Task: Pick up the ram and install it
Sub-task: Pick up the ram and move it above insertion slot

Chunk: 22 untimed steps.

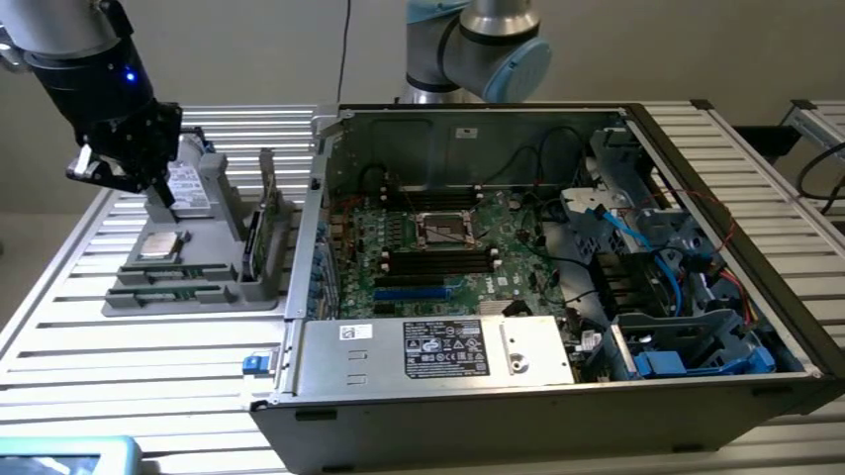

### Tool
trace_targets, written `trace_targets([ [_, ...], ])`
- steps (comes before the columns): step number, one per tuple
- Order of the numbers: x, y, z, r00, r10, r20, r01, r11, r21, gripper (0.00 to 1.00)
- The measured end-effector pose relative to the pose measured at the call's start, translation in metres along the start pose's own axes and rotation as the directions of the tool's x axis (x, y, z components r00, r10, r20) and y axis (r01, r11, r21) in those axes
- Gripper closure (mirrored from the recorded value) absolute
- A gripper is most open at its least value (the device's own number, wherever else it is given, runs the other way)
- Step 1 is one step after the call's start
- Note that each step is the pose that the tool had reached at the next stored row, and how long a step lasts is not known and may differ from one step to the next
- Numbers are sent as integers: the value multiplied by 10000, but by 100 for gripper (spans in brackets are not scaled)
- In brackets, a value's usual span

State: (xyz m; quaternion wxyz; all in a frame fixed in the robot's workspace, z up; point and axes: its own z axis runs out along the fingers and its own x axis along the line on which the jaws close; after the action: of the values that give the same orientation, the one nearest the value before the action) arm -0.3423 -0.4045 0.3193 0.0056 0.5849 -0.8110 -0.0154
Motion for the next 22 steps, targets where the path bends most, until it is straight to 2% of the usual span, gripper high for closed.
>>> trace_targets([
  [4, 0, 0, 2, 9974, -723, -23, 723, 9974, -7, 89],
  [7, 0, 0, 4, 9918, -1276, -39, 1276, 9918, -13, 89],
  [11, 0, 0, 5, 9800, -1991, -59, 1991, 9800, -8, 89],
  [16, 0, 0, 7, 9591, -2828, -84, 2828, 9592, -10, 89],
  [19, 0, 1, 7, 9491, -3148, -104, 3148, 9492, -14, 89],
  [22, 0, 2, 7, 9480, -3182, -108, 3182, 9480, -15, 89],
])
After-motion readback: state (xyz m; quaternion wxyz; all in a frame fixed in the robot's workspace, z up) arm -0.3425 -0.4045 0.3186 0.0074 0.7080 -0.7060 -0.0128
